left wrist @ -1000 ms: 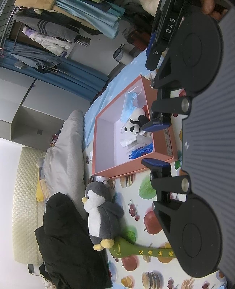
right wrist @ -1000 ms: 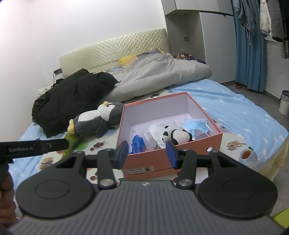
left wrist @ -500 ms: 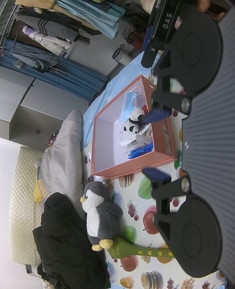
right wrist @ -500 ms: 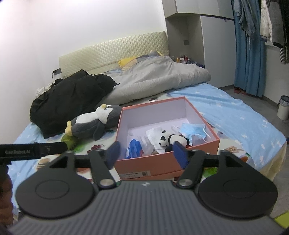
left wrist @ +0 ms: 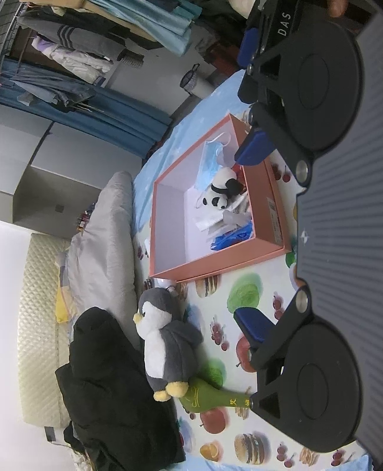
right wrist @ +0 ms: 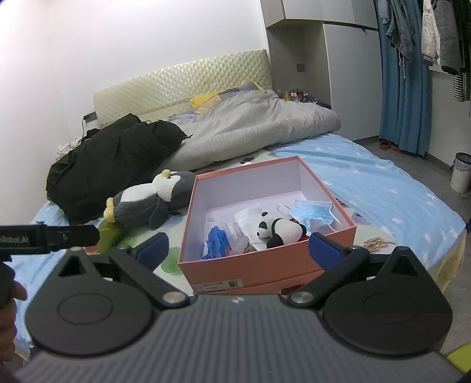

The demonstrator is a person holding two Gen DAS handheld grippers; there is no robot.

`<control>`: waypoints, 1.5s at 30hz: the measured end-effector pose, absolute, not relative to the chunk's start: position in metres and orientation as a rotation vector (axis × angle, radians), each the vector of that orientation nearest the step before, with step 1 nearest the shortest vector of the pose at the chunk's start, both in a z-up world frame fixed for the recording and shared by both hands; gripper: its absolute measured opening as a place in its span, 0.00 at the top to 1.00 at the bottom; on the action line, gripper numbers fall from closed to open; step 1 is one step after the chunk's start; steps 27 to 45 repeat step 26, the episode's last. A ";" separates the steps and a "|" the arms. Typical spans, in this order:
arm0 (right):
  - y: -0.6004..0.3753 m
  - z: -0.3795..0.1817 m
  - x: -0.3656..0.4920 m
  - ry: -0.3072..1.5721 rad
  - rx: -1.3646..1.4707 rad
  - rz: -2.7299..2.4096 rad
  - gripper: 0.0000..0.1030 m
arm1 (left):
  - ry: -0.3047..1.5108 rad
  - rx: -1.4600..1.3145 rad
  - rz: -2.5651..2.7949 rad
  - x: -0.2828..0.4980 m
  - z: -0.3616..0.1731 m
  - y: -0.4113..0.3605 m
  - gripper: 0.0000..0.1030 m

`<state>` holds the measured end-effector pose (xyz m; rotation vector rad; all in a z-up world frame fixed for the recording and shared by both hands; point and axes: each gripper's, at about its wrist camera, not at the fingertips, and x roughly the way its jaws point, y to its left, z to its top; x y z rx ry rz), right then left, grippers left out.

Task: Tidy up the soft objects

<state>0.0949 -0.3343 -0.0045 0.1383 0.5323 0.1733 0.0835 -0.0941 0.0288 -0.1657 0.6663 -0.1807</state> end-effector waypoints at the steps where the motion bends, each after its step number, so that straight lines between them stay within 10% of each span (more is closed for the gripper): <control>1: -0.334 -0.004 0.095 0.533 0.138 0.173 0.00 | 0.669 -0.161 -0.180 0.084 0.029 -0.095 0.00; 45: -0.332 -0.001 0.097 0.544 0.140 0.186 0.00 | 0.674 -0.117 -0.162 0.084 0.038 -0.101 0.00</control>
